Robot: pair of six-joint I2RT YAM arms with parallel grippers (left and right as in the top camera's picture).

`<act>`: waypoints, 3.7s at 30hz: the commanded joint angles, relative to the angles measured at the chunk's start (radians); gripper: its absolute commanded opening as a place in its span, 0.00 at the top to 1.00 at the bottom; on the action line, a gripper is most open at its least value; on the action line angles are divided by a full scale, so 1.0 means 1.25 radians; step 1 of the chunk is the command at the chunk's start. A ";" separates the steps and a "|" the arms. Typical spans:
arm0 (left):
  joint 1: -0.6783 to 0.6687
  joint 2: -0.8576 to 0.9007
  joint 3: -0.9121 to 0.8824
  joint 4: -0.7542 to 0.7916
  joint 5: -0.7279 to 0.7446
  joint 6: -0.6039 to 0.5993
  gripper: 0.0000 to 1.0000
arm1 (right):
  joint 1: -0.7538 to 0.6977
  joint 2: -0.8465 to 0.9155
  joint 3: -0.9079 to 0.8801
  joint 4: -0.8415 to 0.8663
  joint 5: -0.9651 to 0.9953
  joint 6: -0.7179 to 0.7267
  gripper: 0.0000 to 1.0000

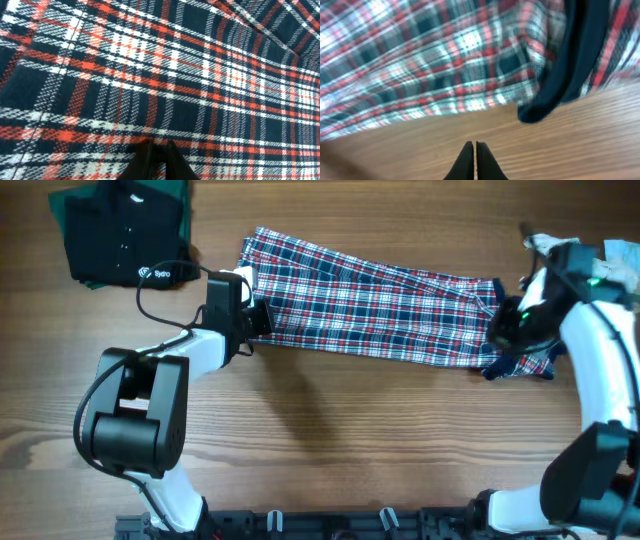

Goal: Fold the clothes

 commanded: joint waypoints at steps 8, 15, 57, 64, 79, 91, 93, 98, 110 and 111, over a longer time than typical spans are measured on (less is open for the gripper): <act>0.001 0.041 -0.014 -0.068 -0.027 0.010 0.86 | -0.002 0.003 -0.163 0.072 0.215 0.280 0.20; 0.001 0.041 -0.014 -0.089 -0.027 0.010 0.86 | -0.003 0.003 -0.236 0.185 0.203 0.267 0.11; 0.001 0.041 -0.014 -0.107 -0.039 0.011 0.84 | -0.080 0.002 -0.091 0.132 0.184 0.111 0.57; 0.001 0.041 -0.014 -0.106 -0.039 0.011 0.84 | -0.102 0.002 -0.058 0.179 0.055 0.010 0.62; 0.001 0.041 -0.014 -0.104 -0.039 0.011 0.84 | -0.103 0.193 -0.054 0.364 0.096 -0.030 0.96; 0.001 0.041 -0.014 -0.101 -0.039 0.011 0.84 | -0.103 0.202 0.054 0.266 0.433 0.054 0.83; 0.001 0.041 -0.014 -0.101 -0.039 0.011 0.84 | -0.103 0.202 0.063 0.268 0.446 0.055 0.83; 0.001 0.041 -0.014 -0.101 -0.039 0.011 0.84 | -0.103 0.202 0.063 0.283 0.477 0.055 0.78; 0.001 0.041 -0.014 -0.101 -0.055 0.011 0.82 | -0.125 0.202 0.063 0.346 0.259 -0.020 0.28; 0.001 0.041 -0.014 -0.101 -0.055 0.011 0.82 | -0.132 0.202 0.063 0.356 0.233 -0.041 0.24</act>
